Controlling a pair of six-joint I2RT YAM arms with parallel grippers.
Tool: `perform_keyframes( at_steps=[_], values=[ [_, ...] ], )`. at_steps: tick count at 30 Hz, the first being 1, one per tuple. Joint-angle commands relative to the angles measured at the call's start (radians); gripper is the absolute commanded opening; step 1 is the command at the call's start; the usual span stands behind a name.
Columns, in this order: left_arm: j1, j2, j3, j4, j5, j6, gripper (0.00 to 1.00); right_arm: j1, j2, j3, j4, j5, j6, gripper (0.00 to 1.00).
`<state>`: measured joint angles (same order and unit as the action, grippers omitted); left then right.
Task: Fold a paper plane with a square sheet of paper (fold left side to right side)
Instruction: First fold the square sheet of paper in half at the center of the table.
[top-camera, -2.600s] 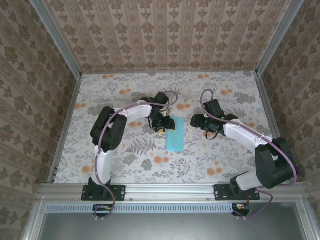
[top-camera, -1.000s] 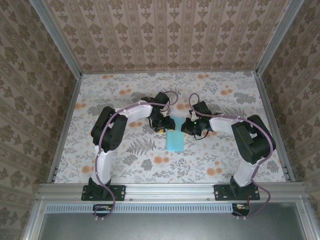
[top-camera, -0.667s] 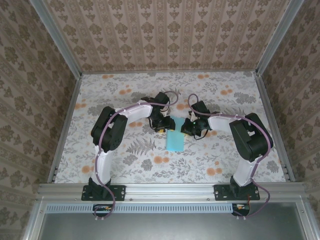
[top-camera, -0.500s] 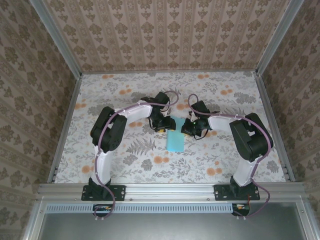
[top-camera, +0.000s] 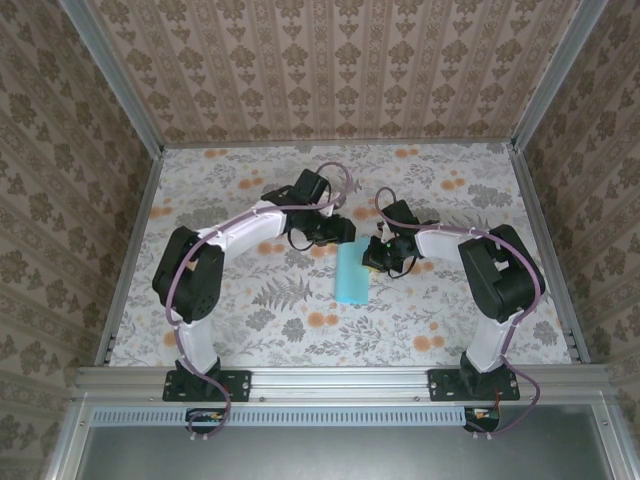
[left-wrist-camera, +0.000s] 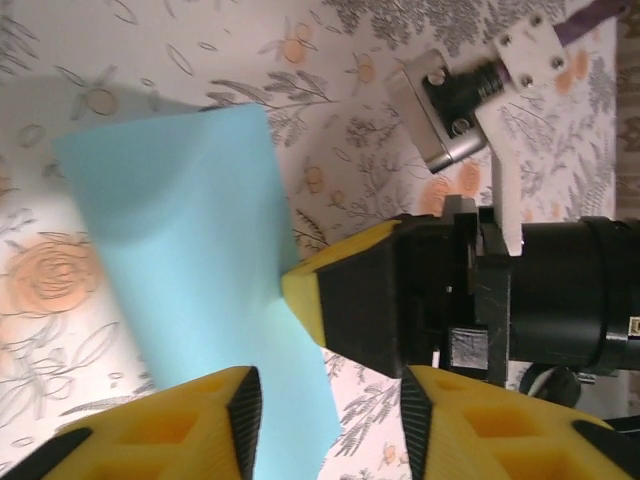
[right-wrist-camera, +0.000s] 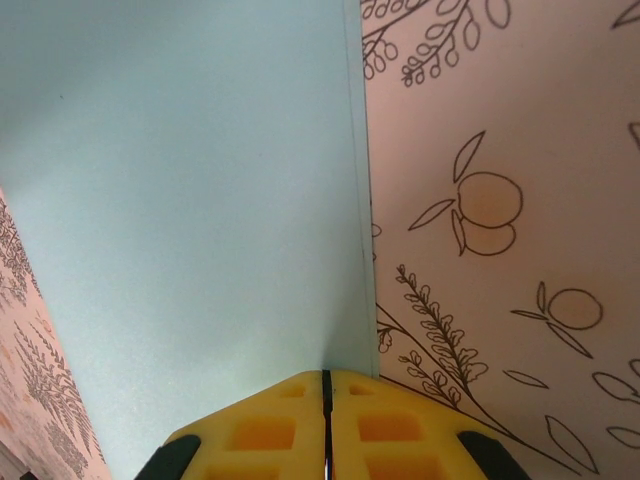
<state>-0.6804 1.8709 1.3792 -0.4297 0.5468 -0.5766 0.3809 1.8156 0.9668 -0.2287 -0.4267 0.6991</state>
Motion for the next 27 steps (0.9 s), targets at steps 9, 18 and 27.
perform_keyframes(
  at_steps=[9,18,27],
  values=[
    [-0.031,0.087,-0.059,0.074,0.105,-0.038,0.38,0.007,0.054,-0.005,-0.072,0.045,-0.012,0.09],
    [-0.031,0.119,-0.107,0.026,0.017,-0.012,0.34,0.007,0.054,0.0,-0.084,0.05,-0.018,0.09],
    [-0.029,0.131,-0.156,0.013,-0.036,-0.015,0.25,0.007,0.056,0.014,-0.107,0.062,-0.03,0.09]
  ],
)
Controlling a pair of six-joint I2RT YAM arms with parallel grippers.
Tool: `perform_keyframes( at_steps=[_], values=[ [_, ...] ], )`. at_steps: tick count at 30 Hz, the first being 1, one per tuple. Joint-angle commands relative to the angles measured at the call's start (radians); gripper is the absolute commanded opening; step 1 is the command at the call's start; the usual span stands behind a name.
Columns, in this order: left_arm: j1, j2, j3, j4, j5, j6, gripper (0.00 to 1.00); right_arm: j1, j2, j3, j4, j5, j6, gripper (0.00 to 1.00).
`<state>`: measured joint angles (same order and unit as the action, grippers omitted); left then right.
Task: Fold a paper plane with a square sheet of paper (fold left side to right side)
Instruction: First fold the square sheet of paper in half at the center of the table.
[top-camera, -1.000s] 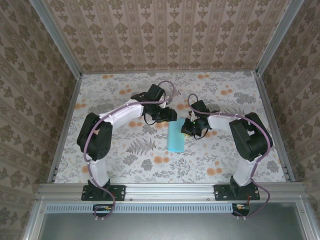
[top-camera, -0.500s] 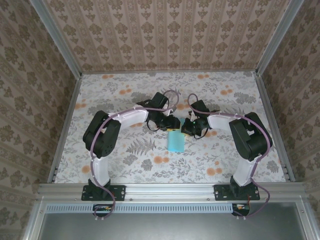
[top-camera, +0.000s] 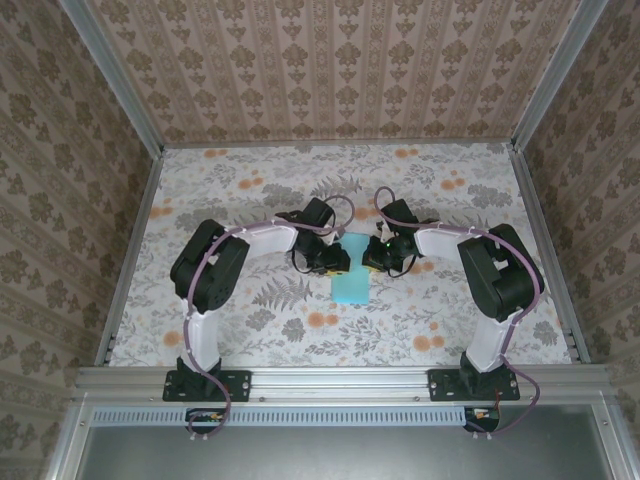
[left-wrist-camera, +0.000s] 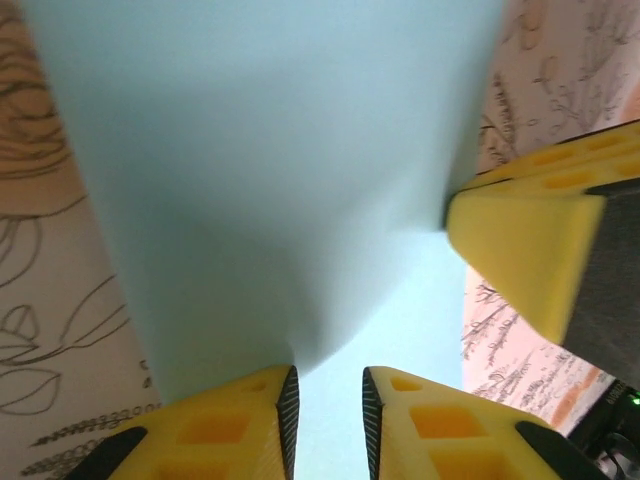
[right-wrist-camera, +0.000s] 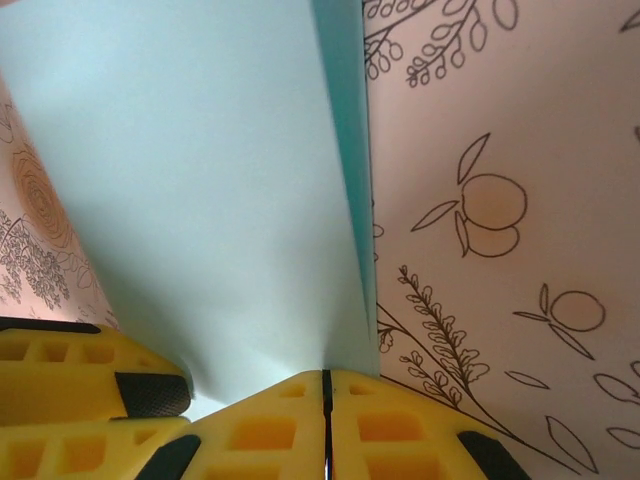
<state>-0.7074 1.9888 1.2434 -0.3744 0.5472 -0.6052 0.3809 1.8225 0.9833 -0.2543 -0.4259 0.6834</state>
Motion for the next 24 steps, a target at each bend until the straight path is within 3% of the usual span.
perform_keyframes(
  at_steps=[1,13,19,24],
  values=[
    [0.0,0.012,-0.027,-0.043,-0.042,0.011,0.24,0.007,0.051,-0.002,-0.084,0.063,-0.016,0.09],
    [0.056,-0.089,-0.145,-0.019,-0.048,0.005,0.18,0.007,0.057,0.003,-0.096,0.07,-0.024,0.09],
    [0.056,-0.156,-0.141,0.074,0.007,0.022,0.17,0.007,0.053,0.005,-0.08,0.056,-0.021,0.09],
    [0.028,-0.116,-0.104,0.139,0.051,0.007,0.18,0.007,0.055,0.005,-0.08,0.056,-0.021,0.09]
  ],
)
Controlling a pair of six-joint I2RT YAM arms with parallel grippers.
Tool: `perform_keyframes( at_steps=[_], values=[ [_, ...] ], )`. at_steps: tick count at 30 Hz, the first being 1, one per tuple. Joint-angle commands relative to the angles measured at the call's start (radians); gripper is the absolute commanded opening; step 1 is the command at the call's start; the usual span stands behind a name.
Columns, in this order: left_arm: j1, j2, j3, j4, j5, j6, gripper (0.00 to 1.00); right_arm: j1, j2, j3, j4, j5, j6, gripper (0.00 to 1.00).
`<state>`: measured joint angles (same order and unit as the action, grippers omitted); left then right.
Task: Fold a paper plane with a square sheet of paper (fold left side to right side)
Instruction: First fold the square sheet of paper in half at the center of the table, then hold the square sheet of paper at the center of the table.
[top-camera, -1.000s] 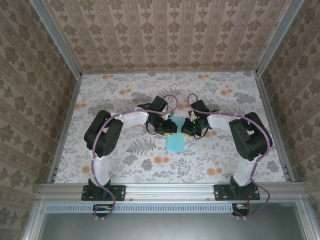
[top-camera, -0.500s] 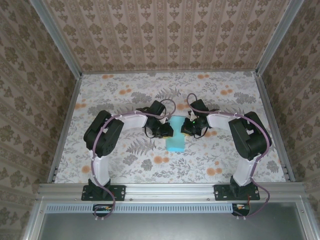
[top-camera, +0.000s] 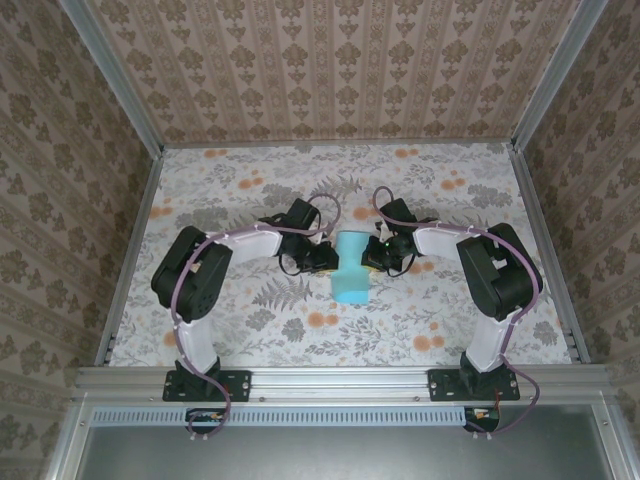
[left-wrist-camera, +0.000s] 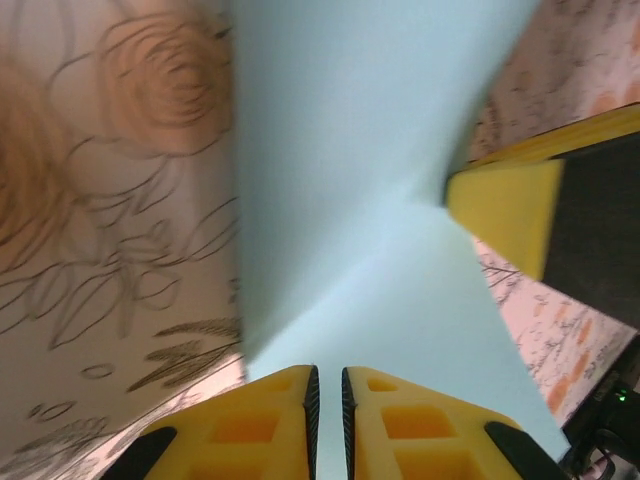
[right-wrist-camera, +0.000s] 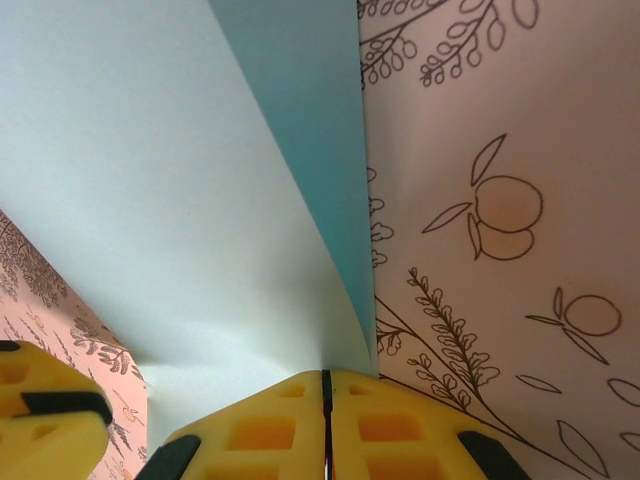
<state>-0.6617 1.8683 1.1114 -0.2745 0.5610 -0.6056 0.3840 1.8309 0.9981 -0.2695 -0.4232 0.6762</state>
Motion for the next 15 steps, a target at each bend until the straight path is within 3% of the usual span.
perform_keyframes(
  at_steps=[1,15],
  values=[
    [-0.024,0.02,0.038,0.037,0.038,0.007,0.18,0.004,0.046,-0.008,-0.065,0.054,-0.013,0.09],
    [-0.058,0.107,0.035,-0.013,-0.039,0.002,0.19,0.003,-0.013,-0.024,0.037,-0.009,-0.013,0.09]
  ],
)
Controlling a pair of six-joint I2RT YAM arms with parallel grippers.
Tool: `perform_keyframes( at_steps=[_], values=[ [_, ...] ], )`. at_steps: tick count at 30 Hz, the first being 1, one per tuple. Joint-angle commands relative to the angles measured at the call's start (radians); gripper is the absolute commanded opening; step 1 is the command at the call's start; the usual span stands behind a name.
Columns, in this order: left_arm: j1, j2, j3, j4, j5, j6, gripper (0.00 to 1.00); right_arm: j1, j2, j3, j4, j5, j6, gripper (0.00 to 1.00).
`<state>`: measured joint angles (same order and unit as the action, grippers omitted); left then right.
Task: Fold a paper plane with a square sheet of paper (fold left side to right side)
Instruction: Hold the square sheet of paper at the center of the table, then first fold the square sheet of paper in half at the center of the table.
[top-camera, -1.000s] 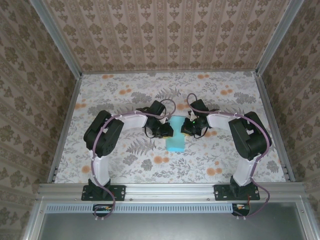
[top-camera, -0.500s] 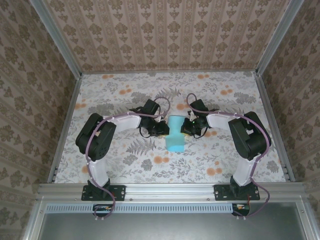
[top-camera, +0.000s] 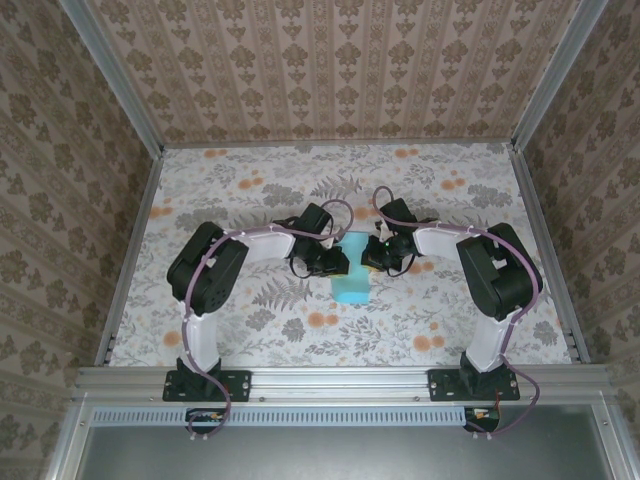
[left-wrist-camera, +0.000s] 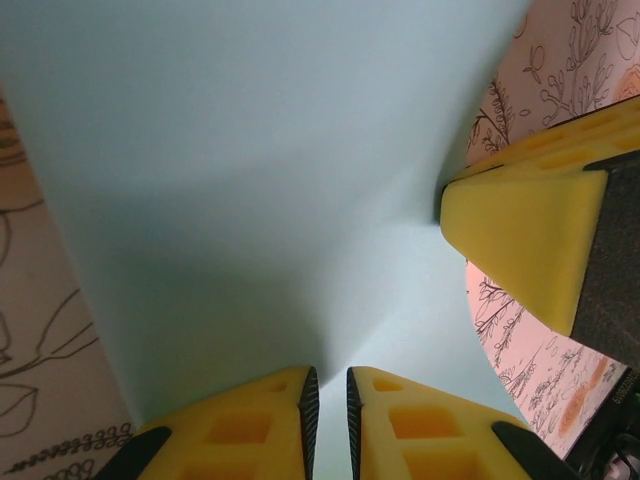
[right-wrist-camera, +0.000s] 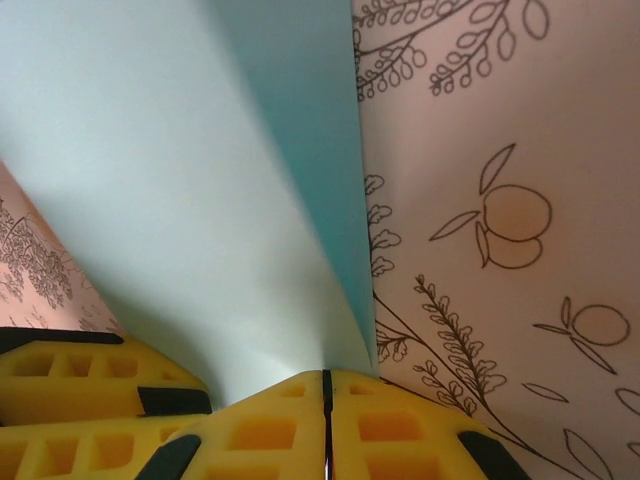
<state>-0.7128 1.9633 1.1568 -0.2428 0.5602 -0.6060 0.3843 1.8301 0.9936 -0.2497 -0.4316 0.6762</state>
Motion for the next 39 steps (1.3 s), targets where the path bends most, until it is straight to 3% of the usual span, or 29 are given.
perform_keyframes(
  at_steps=[1,7,16,39],
  values=[
    [-0.009,0.011,-0.017,-0.047,-0.043,0.0,0.2,0.001,-0.028,-0.021,0.031,-0.007,-0.016,0.09],
    [-0.014,0.012,-0.035,-0.044,-0.05,-0.007,0.2,-0.005,-0.106,-0.018,0.12,-0.038,-0.017,0.09],
    [-0.021,0.016,-0.021,-0.05,-0.053,-0.006,0.2,0.002,0.029,0.061,0.219,-0.11,0.042,0.08],
    [-0.034,-0.048,-0.062,-0.056,-0.003,0.021,0.21,0.002,0.2,0.178,-0.047,0.034,-0.005,0.08]
  ],
)
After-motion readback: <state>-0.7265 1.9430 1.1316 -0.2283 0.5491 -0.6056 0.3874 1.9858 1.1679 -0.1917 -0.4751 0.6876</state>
